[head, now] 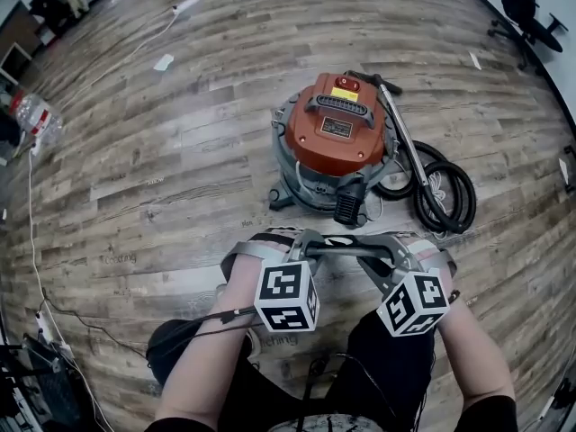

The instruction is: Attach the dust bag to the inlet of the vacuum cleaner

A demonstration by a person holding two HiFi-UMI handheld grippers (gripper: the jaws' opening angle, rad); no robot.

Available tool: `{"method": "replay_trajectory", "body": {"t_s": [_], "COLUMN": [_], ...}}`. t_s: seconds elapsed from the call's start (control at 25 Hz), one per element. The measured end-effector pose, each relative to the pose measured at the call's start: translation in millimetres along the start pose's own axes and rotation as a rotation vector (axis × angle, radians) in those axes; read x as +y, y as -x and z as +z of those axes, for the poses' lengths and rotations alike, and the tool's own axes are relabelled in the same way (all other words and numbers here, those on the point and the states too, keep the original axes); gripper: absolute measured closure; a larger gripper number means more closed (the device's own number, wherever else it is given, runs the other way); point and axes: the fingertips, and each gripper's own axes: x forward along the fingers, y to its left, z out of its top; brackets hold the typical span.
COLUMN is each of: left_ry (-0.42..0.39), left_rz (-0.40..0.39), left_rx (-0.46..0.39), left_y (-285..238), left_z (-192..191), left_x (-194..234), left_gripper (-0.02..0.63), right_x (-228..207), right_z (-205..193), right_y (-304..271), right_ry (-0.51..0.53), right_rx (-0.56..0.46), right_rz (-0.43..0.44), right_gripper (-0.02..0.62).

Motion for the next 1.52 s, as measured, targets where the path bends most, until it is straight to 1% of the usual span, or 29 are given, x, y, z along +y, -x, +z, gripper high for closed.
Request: {"method": "replay_trajectory", "body": {"t_s": [0.08,0.16,0.24,0.36,0.52,0.6,0.72,0.8,0.96,1.16,1.32,1.44,1.52], "left_ry": [-0.007,-0.005,0.004,0.008,-0.015,-0.032,-0.03,-0.036,-0.044,-0.06,-0.07,-0.073,-0.064], "left_rz": [-0.003,0.015,0.039,0.046,0.082,0.095,0.065,0.052,0.055,0.03,0.029,0.033,0.042], "left_rx": [0.001,-0.014,-0.03,-0.027,-0.02,-0.014,-0.004,0.003,-0.002,0.017,0.022,0.009,0.001], "left_y": [-1,-1,-1,-1,3,3,-3,-7,-12,-23,-33,-32,-30], "left_z": [-2,-2,-2,-5,-4,-5,-9,-9,-5,-7,-6,-2,0], "left_x": [-2,2,7,9,17,18,18,22,34,41,45,49,51], "left_gripper": [0.575,0.571,0.565,0.563,0.557,0.555,0.563,0.566,0.565,0.561,0.562,0.561,0.561], "right_x": [4,2,-1,-4,-10,-12,-14,-15,-22,-25,-27,-31,-33], "right_z": [0,1,1,0,-3,-4,-6,-8,-13,-21,-29,-29,-29], "right_y": [-1,-1,-3,-7,-13,-15,-18,-19,-20,-29,-35,-32,-29], "right_ry": [0.006,-0.006,-0.04,-0.088,-0.144,-0.145,-0.119,-0.119,-0.143,-0.182,-0.19,-0.194,-0.197], "right_rx": [0.003,0.007,0.008,0.013,0.022,0.022,0.032,0.043,0.047,0.05,0.064,0.06,0.057], "right_rz": [0.014,0.022,0.021,0.024,0.023,0.023,0.019,0.008,-0.022,-0.031,-0.051,-0.067,-0.06], "right_gripper": [0.545,0.561,0.565,0.566,0.568,0.568,0.568,0.568,0.568,0.568,0.568,0.569,0.569]}}
